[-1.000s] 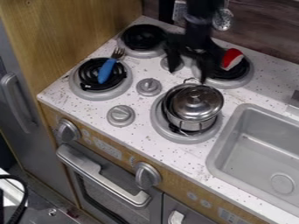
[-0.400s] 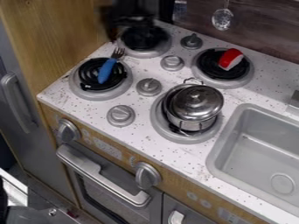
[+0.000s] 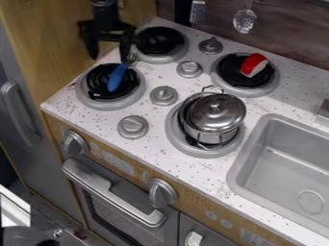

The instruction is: Moved the blue fork to the upper left burner

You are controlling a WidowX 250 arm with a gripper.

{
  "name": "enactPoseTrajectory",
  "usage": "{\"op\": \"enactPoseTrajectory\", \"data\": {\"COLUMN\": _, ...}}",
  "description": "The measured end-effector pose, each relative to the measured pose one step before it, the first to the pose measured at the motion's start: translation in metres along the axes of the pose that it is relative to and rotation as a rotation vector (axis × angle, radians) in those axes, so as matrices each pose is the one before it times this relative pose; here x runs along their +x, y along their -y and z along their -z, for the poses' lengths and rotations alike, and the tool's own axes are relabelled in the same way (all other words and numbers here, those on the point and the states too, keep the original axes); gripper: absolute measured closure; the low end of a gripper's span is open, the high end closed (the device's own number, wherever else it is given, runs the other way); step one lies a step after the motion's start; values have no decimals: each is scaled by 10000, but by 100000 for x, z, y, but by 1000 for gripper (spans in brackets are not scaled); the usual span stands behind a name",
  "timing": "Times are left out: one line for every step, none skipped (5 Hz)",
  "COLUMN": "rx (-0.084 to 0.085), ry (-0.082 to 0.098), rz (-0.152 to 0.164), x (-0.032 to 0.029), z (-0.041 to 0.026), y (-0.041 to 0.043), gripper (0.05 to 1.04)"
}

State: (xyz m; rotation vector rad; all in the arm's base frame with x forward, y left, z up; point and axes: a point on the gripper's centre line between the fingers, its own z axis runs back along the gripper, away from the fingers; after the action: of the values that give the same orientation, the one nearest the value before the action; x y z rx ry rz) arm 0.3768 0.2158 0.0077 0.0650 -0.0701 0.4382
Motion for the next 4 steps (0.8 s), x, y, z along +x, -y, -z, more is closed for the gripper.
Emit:
{"op": "enactPoseTrajectory", "data": {"rx": -47, "ry": -507, "rz": 75, "x": -528, "z": 2600, "y": -98, "gripper": 83}}
{"op": "enactPoseTrajectory", "data": {"rx": -43, "ry": -274, "rz": 77, "x": 320, "z": 1249, "y": 59, "gripper": 83}}
{"op": "enactPoseTrajectory", "data": {"rx": -21, "ry": -121, "rz": -9, "x": 178, "z": 462, "y": 86, "gripper": 83}}
{"op": "enactPoseTrajectory", "data": {"rx": 27, "ry": -2, "rz": -124, "x": 139, "z": 234, "y": -46, "gripper": 130}}
